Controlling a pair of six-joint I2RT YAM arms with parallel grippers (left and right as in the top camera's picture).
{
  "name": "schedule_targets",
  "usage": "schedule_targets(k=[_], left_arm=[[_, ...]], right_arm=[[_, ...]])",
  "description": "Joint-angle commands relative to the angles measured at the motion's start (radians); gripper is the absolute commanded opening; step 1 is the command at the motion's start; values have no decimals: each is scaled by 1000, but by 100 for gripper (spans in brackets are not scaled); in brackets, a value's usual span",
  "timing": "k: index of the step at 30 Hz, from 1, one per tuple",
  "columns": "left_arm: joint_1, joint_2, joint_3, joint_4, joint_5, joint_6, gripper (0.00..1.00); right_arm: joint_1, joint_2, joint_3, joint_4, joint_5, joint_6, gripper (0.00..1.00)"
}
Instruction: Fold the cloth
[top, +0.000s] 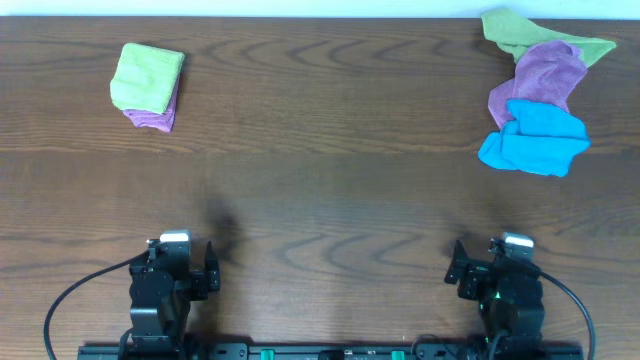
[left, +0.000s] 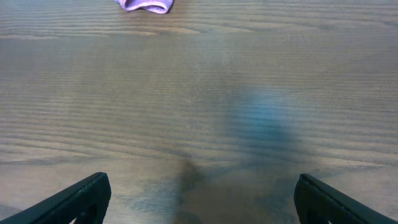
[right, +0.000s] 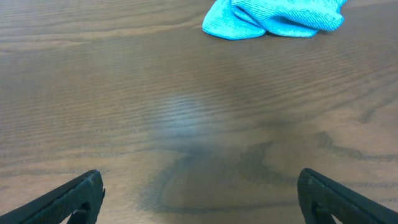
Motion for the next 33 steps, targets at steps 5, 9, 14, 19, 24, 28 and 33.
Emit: schedule_targets(k=[5,9,14,19,24,28,33], left_arm=[[0,-7,-6,-4,-25,3,95],[0,-7,-6,-4,-25,3,95],[0,-7,-6,-4,-25,3,95],[0,-7,-6,-4,-25,3,95],[0,-7,-6,-4,-25,3,95],[0,-7,-6,-4,-25,3,95],[0,-7,-6,-4,-25,3,95]], right_arm=[[-9,-11,-2,10,-2,-6,99],[-9,-11,-2,129,-42,154,99],[-9,-11,-2,199,-213,594,99],[-10,-11,-2,291,-78,774,99],[-13,37,-2,460,-75,634,99],[-19,206,-2,583,-76,619,99],[-49,514,25,772,-92,607,99]])
